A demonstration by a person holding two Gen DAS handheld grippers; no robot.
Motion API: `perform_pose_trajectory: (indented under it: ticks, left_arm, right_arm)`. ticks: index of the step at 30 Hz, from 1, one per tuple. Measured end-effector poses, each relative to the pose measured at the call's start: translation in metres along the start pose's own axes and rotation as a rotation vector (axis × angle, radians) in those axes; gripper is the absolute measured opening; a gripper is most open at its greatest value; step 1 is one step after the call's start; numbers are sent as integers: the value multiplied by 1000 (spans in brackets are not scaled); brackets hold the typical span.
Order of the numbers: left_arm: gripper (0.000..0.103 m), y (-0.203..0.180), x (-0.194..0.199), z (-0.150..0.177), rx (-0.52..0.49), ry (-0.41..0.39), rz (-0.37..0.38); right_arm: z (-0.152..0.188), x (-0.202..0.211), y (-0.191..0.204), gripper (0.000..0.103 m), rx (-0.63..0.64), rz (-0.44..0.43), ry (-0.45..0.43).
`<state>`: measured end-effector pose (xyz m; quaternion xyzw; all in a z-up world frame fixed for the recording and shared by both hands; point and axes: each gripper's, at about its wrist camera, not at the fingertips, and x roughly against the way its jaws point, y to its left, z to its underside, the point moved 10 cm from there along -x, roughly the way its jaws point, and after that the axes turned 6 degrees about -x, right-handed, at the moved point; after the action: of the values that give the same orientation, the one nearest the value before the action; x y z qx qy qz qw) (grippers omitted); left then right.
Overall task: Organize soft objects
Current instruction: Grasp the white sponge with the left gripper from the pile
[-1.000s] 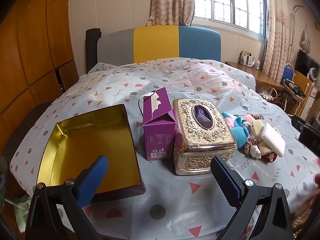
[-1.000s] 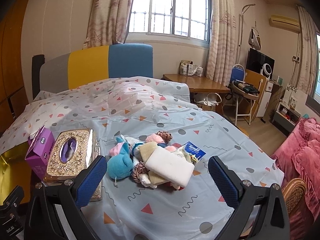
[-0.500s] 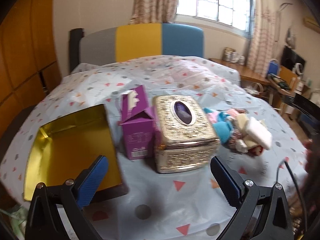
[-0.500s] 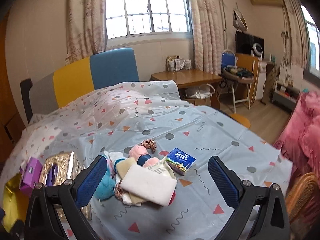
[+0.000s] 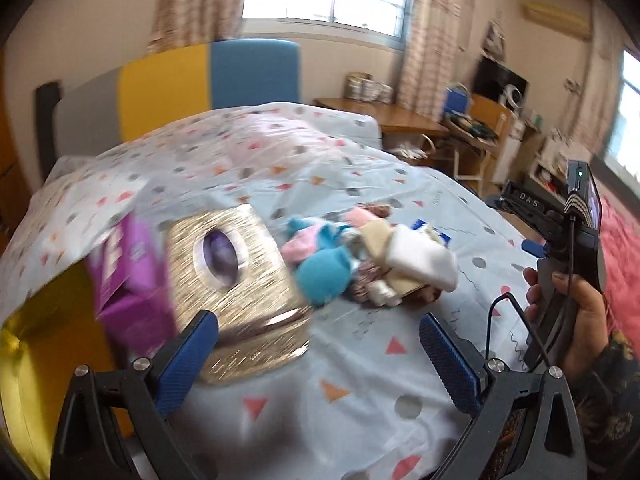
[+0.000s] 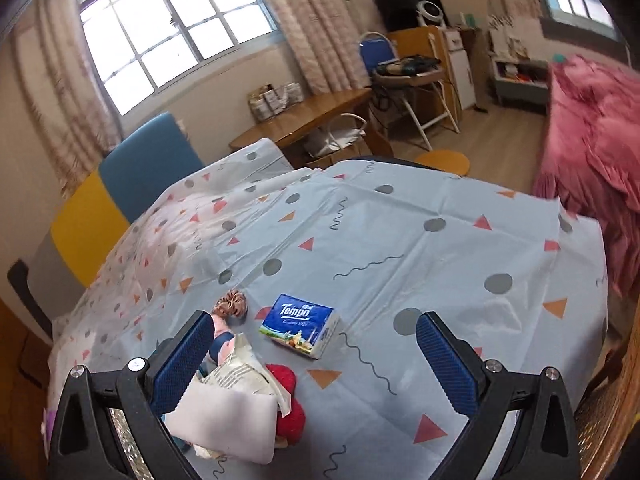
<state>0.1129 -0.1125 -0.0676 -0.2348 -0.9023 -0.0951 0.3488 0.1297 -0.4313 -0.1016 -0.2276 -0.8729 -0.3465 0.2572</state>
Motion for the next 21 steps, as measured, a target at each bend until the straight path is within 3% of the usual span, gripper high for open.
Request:
perform_pose_trajectory:
  ticks: [2, 5, 7, 9, 14, 16, 18, 21]
  left_arm:
    - [96, -21, -17, -11, -37, 31, 50]
    - [85, -51, -46, -18, 8, 111, 185]
    - [71, -70, -65, -23, 16, 157, 222]
    - [67, -84, -76, -28, 14, 169, 242]
    - [70, -98, -102, -31, 78, 230, 271]
    - [76, -96, -116, -32, 139, 263, 280]
    - [82, -90, -131, -30, 216, 305, 268]
    - [82, -82, -147, -29, 338, 371, 232]
  right_arm:
    - [0, -3, -7, 103, -45, -12, 23]
    - [5, -9, -10, 103, -82, -29, 65]
    - [7, -10, -9, 103, -85, -41, 78]
    - [10, -13, -9, 103, -93, -43, 96]
    - [29, -33, -9, 103, -201, -143, 246]
    - [36, -38, -7, 103, -250, -192, 296]
    - [39, -39, -7, 103, -290, -218, 316]
    - [38, -38, -10, 103, -308, -214, 308]
